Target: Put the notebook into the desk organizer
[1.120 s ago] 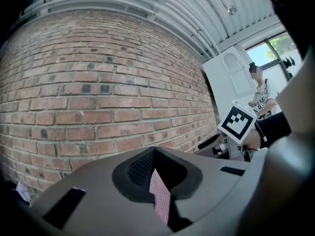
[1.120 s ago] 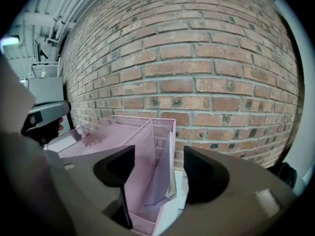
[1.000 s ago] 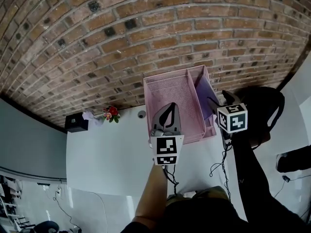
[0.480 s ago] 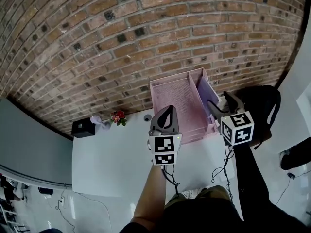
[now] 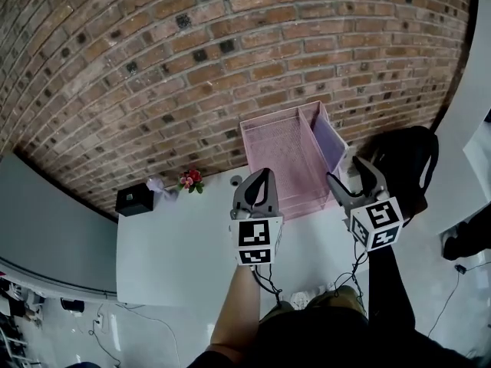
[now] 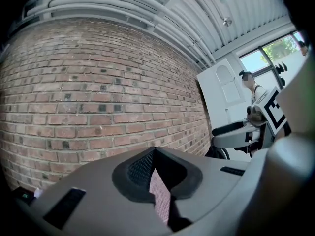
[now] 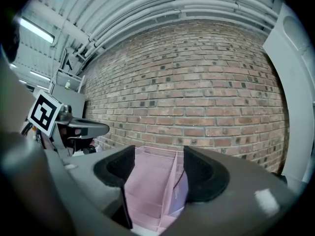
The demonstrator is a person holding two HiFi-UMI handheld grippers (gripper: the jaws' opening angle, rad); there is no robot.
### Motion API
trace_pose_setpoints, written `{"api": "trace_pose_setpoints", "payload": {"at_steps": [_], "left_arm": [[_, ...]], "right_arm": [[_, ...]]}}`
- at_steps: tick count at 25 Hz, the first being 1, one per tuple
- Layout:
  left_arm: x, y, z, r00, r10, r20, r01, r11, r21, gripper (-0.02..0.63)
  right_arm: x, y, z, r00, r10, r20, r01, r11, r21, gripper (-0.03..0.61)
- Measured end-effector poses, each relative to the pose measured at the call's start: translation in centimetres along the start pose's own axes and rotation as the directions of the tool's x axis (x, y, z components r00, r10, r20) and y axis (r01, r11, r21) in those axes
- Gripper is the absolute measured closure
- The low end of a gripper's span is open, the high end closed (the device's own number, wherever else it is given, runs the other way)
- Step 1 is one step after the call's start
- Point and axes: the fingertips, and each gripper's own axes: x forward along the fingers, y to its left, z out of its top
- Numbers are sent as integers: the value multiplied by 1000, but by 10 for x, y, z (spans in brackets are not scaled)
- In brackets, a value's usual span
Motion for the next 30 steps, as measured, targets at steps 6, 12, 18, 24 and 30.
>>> {"api": "trace_pose_setpoints", "payload": {"at_steps": [6, 12, 18, 24, 30], "left_arm": [[-16, 1, 7, 999, -18, 31, 17, 1000, 22, 609], [-30, 1, 12, 998, -27, 60, 25, 999, 37, 609], [-34, 4, 12, 997, -33, 71, 31, 999, 37, 609], [-36, 2, 12, 995, -51, 83, 48, 998, 43, 609], [-34, 3, 11, 995, -60, 79, 56, 997, 48, 609]], "right_arm": [[-11, 22, 2, 999, 3, 37, -2, 999, -34, 276], [-16, 33, 2, 998, -1, 56, 4, 999, -45, 278], [-19, 31, 0, 998, -43, 49, 44, 999, -25, 305], [-24, 39, 3, 997, -61, 55, 65, 995, -75, 580], [-21, 32, 6, 994, -86, 63, 88, 995, -41, 580]]}}
